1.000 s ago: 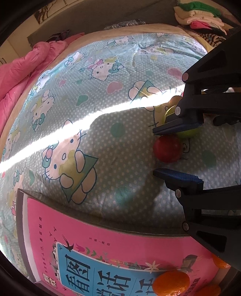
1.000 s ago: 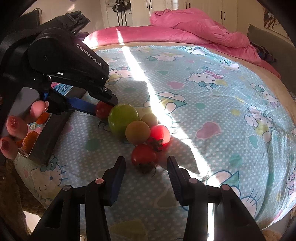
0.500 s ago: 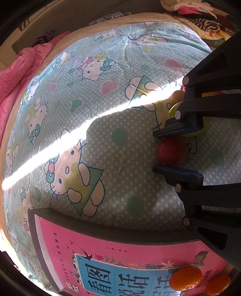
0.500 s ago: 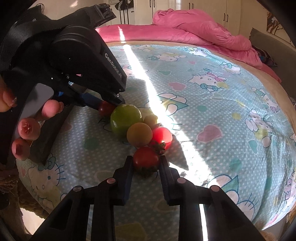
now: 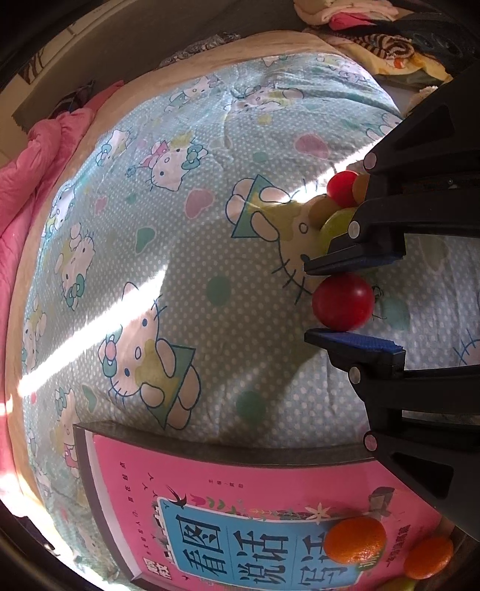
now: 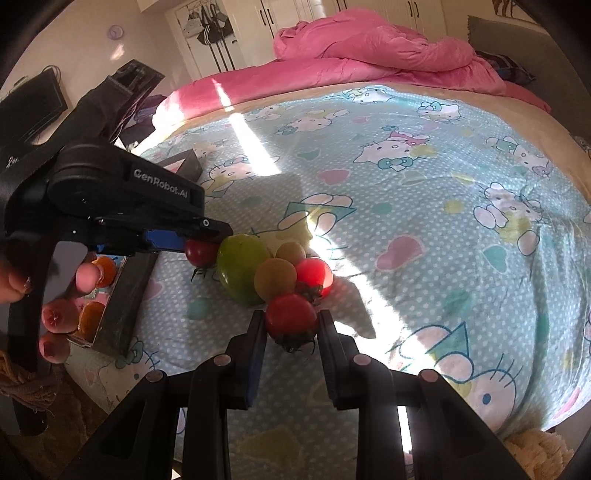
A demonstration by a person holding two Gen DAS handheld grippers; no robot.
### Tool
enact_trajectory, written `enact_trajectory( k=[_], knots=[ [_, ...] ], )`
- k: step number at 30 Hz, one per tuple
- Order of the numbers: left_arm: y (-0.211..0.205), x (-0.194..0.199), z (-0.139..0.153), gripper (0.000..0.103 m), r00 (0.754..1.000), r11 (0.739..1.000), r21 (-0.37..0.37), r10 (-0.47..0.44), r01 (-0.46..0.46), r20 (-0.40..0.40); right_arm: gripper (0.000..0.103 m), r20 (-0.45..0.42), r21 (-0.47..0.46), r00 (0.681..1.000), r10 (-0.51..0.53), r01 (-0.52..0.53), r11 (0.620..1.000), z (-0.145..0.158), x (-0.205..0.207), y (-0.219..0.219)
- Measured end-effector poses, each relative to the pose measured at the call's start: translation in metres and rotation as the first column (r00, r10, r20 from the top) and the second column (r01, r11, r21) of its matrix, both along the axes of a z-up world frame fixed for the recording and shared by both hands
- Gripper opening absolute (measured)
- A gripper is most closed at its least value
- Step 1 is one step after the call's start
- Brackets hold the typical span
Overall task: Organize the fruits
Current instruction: 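Lift and carry both red tomatoes over the pink book tray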
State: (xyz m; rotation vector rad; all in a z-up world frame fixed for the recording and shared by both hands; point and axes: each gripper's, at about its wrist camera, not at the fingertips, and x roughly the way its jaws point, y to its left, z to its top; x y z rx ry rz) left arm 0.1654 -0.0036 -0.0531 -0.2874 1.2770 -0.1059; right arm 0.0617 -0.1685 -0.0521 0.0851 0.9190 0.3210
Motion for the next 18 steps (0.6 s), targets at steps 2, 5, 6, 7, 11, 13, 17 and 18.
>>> enact_trajectory(
  k=[2, 5, 6, 7, 11, 13, 17, 18],
  knots=[
    [0.001, -0.003, 0.002, 0.030, 1.000, 1.000, -0.005, -0.004, 0.004, 0.001, 0.028, -0.007, 0.022, 1.000, -0.015, 0.015, 1.000, 0.000, 0.001, -0.005],
    [0.003, -0.007, 0.003, 0.030, 1.000, 1.000, -0.014, -0.010, 0.010, 0.002, 0.028, -0.013, 0.038, 1.000, -0.029, 0.029, 0.999, 0.001, 0.000, -0.009],
    [0.003, -0.008, 0.004, 0.030, 1.000, 1.000, -0.014, -0.014, 0.014, 0.002, 0.028, -0.014, 0.045, 0.999, -0.031, 0.031, 0.999, 0.001, 0.000, -0.010],
    [0.004, -0.010, 0.004, 0.030, 1.000, 1.000, -0.013, -0.018, 0.018, 0.004, 0.028, -0.015, 0.057, 0.999, -0.033, 0.034, 0.998, 0.001, 0.000, -0.012],
    [0.004, -0.016, 0.008, 0.030, 1.000, 0.999, -0.019, -0.029, 0.030, 0.010, 0.028, -0.025, 0.099, 0.998, -0.055, 0.057, 0.993, 0.002, -0.001, -0.018],
    [0.004, -0.019, 0.009, 0.030, 0.999, 0.999, -0.023, -0.031, 0.031, 0.009, 0.028, -0.029, 0.121, 0.998, -0.064, 0.068, 0.990, 0.002, -0.001, -0.023],
    [0.007, -0.023, 0.009, 0.030, 1.000, 0.999, -0.038, -0.028, 0.028, 0.006, 0.028, -0.022, 0.133, 0.997, -0.072, 0.074, 0.988, 0.005, -0.003, -0.026],
    [0.008, -0.023, 0.010, 0.030, 1.000, 0.999, -0.046, -0.026, 0.027, 0.006, 0.028, -0.022, 0.133, 0.997, -0.076, 0.078, 0.988, 0.005, -0.003, -0.027]
  ],
)
